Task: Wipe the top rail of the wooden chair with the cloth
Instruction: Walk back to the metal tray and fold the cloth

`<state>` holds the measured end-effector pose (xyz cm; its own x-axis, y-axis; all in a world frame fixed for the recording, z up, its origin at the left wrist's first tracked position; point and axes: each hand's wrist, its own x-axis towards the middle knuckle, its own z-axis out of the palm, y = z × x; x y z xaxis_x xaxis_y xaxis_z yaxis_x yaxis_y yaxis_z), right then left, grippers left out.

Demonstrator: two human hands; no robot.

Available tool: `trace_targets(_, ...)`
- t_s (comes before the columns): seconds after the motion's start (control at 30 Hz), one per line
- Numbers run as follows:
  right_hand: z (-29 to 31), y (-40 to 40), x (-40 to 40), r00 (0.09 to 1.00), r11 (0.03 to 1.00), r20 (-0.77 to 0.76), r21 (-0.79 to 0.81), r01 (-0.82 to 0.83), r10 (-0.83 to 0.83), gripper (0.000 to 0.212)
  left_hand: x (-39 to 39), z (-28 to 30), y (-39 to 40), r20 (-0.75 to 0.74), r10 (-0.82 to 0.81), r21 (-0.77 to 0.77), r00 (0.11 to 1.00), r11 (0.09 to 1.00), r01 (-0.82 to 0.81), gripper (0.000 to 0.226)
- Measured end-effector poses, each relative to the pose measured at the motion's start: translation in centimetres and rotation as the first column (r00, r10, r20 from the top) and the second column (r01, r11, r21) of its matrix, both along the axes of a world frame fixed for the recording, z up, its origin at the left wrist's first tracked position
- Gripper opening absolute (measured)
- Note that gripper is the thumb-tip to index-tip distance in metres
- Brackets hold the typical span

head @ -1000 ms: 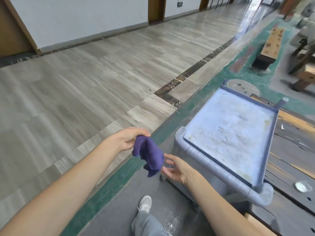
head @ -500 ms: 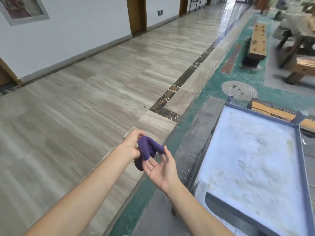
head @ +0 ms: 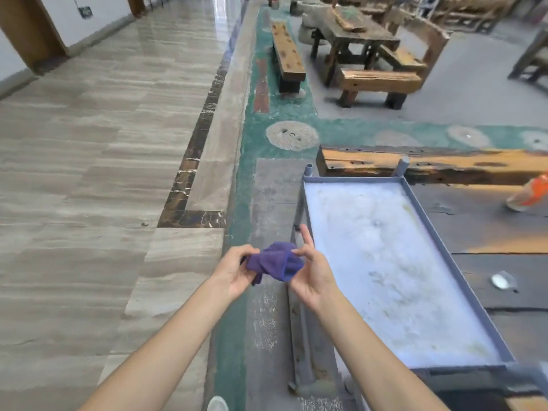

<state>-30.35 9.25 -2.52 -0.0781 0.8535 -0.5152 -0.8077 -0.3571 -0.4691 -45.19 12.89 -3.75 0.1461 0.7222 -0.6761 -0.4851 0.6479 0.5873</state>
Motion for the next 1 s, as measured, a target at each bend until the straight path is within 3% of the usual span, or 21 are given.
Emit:
trace_targets(0.1,2.0,1.5,1.7,0.985,0.993,0.129,0.019,0.114,-0.115,0.065,2.7,-0.7,3.3,0.093,-0.129,0.043,0.987,0.991,0.125,0.033)
trace_targets(0.2,4.0,1.4,3.7,0.954,0.976,0.209,0.08,0.204,-0.216,0.012,6.9,-0.8,5.5,0.145,-0.298,0.123,0.944,0.952,0.281,0.033)
trace_targets(0.27,4.4,1.1,5.4,0.889,0.944,0.322,0.067,0.322,-0.326,0.006,9.4,-0.7,5.7,0.194,-0.379,0.151,0.905,0.923,0.354,0.029)
trace_targets(0.33,4.9,0.8,7.3,0.782,0.896,0.458,0.083,0.437,-0.423,0.027,11.8,-0.5,5.9,0.248,-0.452,0.156,0.857,0.891,0.425,0.027)
trace_targets(0.4,5.6,0.2,9.3,0.707,0.894,0.567,0.131,0.429,-0.423,0.049,14.4,-0.7,6.2,0.269,-0.505,0.138,0.82,0.863,0.487,0.031)
trace_targets(0.47,6.6,-1.0,11.3,0.65,0.901,0.638,0.18,0.395,-0.413,0.055,17.3,-1.0,5.9,0.284,-0.518,0.084,0.807,0.852,0.517,0.018)
trace_targets(0.53,7.7,-2.4,13.7,0.602,0.896,0.676,0.223,0.384,-0.426,0.058,20.8,-1.5,4.9,0.316,-0.544,0.018,0.777,0.823,0.568,0.024)
trace_targets(0.7,10.4,-5.9,17.4,0.563,0.856,0.658,0.276,0.437,-0.499,0.069,27.4,-2.9,2.2,0.444,-0.689,-0.048,0.573,0.62,0.783,0.049)
trace_targets(0.77,11.3,-7.9,18.7,0.52,0.818,0.657,0.284,0.501,-0.546,0.072,29.7,-3.5,1.1,0.539,-0.696,-0.051,0.475,0.536,0.843,0.072)
trace_targets(0.83,12.2,-9.9,19.3,0.511,0.749,0.577,0.305,0.589,-0.637,0.078,31.2,-4.4,0.2,0.593,-0.704,-0.046,0.391,0.455,0.889,0.08)
trace_targets(0.9,12.6,-11.7,19.8,0.509,0.67,0.45,0.353,0.653,-0.734,0.083,32.5,-4.9,-0.5,0.506,-0.797,-0.02,0.33,0.372,0.928,0.078)
trace_targets(1.0,13.0,-14.2,20.4,0.387,0.495,0.318,0.425,0.758,-0.866,0.08,34.9,-5.6,-1.7,0.426,-0.898,0.036,0.112,0.141,0.989,0.079)
